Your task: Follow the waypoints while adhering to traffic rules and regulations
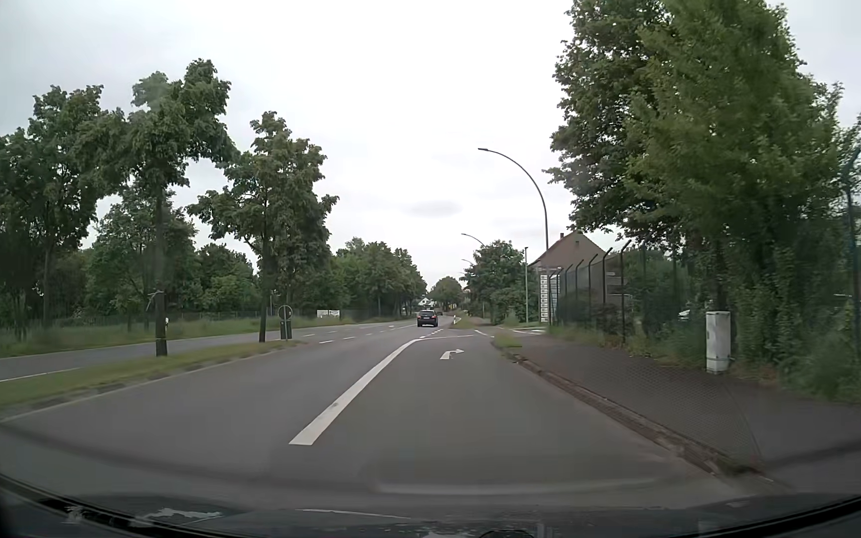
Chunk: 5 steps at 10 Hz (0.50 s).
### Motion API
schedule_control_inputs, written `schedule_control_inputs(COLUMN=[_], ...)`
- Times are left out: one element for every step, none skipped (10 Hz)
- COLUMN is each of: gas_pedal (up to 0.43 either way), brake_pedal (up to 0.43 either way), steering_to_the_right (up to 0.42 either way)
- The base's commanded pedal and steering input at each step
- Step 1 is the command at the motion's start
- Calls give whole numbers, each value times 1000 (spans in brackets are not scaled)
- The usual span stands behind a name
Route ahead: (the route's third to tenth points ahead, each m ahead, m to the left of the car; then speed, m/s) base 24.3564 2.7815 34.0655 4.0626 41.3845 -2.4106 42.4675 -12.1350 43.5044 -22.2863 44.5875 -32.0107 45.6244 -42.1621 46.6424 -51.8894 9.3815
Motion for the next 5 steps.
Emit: schedule_control_inputs(gas_pedal=[0, 0, 0, 0, 0], brake_pedal=[0, 0, 0, 0, 0], steering_to_the_right=[-19, -19, -19, -19, -19])
